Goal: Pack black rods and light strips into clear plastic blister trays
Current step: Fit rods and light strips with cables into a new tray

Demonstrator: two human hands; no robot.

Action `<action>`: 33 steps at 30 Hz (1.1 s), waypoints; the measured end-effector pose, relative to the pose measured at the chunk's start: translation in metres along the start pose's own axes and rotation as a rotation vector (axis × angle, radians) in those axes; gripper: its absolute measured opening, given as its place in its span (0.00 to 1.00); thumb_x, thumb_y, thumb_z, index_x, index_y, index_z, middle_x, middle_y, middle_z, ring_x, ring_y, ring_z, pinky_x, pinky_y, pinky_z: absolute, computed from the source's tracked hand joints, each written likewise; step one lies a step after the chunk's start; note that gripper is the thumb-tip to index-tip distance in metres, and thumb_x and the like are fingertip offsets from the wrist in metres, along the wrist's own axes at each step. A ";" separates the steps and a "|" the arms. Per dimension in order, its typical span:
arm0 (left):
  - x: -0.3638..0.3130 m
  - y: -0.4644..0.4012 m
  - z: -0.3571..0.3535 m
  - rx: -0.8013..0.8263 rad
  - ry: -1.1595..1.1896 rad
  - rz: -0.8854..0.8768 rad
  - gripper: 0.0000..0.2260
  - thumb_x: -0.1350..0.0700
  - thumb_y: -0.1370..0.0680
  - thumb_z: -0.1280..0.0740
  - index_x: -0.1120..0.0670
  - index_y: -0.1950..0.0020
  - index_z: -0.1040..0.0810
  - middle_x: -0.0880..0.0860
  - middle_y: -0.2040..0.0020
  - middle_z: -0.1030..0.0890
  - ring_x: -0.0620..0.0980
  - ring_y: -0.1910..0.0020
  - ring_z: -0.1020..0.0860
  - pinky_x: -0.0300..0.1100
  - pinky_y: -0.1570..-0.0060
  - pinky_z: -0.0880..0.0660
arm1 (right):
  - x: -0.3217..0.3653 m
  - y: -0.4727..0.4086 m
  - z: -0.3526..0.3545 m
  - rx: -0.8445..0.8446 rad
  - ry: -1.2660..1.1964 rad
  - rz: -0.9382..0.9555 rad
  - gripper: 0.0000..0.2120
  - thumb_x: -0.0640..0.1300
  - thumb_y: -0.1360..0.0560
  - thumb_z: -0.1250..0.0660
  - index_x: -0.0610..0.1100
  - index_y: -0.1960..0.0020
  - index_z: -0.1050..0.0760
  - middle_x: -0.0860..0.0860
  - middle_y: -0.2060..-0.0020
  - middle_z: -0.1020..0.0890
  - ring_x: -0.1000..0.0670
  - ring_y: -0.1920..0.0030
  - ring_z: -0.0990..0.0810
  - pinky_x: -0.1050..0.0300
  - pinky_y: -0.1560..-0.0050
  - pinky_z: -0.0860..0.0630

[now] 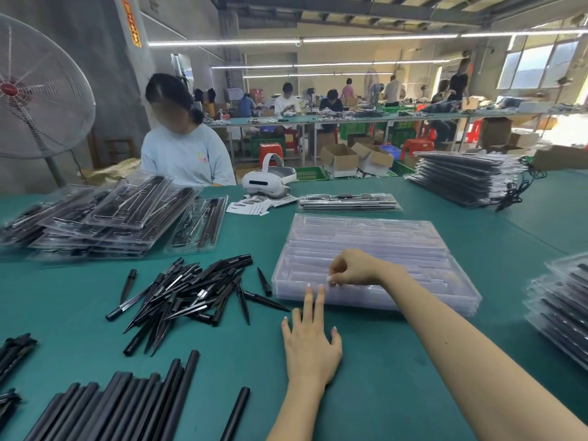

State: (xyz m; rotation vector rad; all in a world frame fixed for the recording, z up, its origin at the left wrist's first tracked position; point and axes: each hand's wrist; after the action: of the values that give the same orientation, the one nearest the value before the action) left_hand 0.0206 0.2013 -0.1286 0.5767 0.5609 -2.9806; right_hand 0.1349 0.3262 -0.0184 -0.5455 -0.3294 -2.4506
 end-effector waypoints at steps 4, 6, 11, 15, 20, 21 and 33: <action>-0.001 -0.001 0.004 -0.012 0.030 -0.015 0.34 0.49 0.23 0.44 0.46 0.22 0.58 0.44 0.22 0.59 0.51 0.33 0.37 0.46 0.33 0.40 | -0.004 0.002 -0.009 -0.092 0.019 0.016 0.09 0.41 0.23 0.36 0.44 0.61 0.20 0.51 0.69 0.23 0.55 0.69 0.30 0.61 0.65 0.32; -0.002 -0.001 0.006 -0.006 0.040 -0.028 0.34 0.50 0.23 0.44 0.48 0.21 0.58 0.42 0.22 0.60 0.51 0.33 0.37 0.45 0.33 0.41 | -0.005 0.003 -0.014 -0.138 0.010 0.013 0.10 0.40 0.24 0.36 0.43 0.62 0.21 0.51 0.70 0.24 0.55 0.70 0.31 0.60 0.66 0.33; -0.008 0.000 0.013 0.039 0.029 -0.026 0.35 0.52 0.23 0.43 0.50 0.22 0.59 0.44 0.22 0.57 0.51 0.38 0.34 0.43 0.39 0.37 | -0.004 0.009 -0.025 -0.221 -0.001 -0.019 0.09 0.40 0.23 0.38 0.40 0.59 0.21 0.51 0.67 0.22 0.52 0.66 0.27 0.59 0.66 0.34; -0.010 0.000 0.014 0.073 -0.044 -0.034 0.35 0.52 0.24 0.42 0.52 0.21 0.57 0.47 0.21 0.56 0.50 0.37 0.33 0.43 0.40 0.37 | -0.004 0.015 -0.039 -0.349 -0.034 -0.059 0.09 0.41 0.24 0.37 0.40 0.61 0.24 0.47 0.65 0.21 0.46 0.63 0.26 0.55 0.62 0.32; -0.019 -0.013 0.028 -0.014 -0.175 -0.102 0.37 0.55 0.56 0.22 0.61 0.46 0.17 0.54 0.46 0.17 0.47 0.59 0.18 0.34 0.61 0.24 | -0.007 0.016 -0.050 -0.452 -0.109 -0.049 0.10 0.41 0.25 0.36 0.45 0.66 0.26 0.53 0.70 0.23 0.50 0.65 0.26 0.60 0.65 0.36; -0.020 -0.018 0.028 -0.047 -0.210 -0.115 0.36 0.58 0.58 0.23 0.61 0.49 0.16 0.53 0.50 0.16 0.48 0.61 0.18 0.38 0.60 0.25 | -0.007 0.016 -0.049 -0.452 -0.106 -0.053 0.13 0.41 0.25 0.36 0.49 0.68 0.29 0.56 0.72 0.25 0.52 0.66 0.27 0.62 0.67 0.38; -0.021 -0.048 0.042 0.113 -0.617 -0.441 0.25 0.64 0.33 0.41 0.62 0.36 0.34 0.57 0.46 0.28 0.55 0.47 0.29 0.46 0.41 0.33 | -0.010 0.012 -0.052 -0.444 -0.176 -0.104 0.12 0.36 0.28 0.41 0.46 0.69 0.35 0.53 0.73 0.29 0.55 0.70 0.35 0.61 0.69 0.39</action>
State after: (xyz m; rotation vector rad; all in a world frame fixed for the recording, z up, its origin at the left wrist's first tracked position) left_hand 0.0198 0.2306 -0.0683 -0.5353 0.5083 -3.3380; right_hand 0.1334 0.3032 -0.0679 -0.9548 0.1286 -2.5911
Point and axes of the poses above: each hand's wrist, its own y-axis away from the middle knuckle, its own z-axis out of the back of the hand, x = y × z
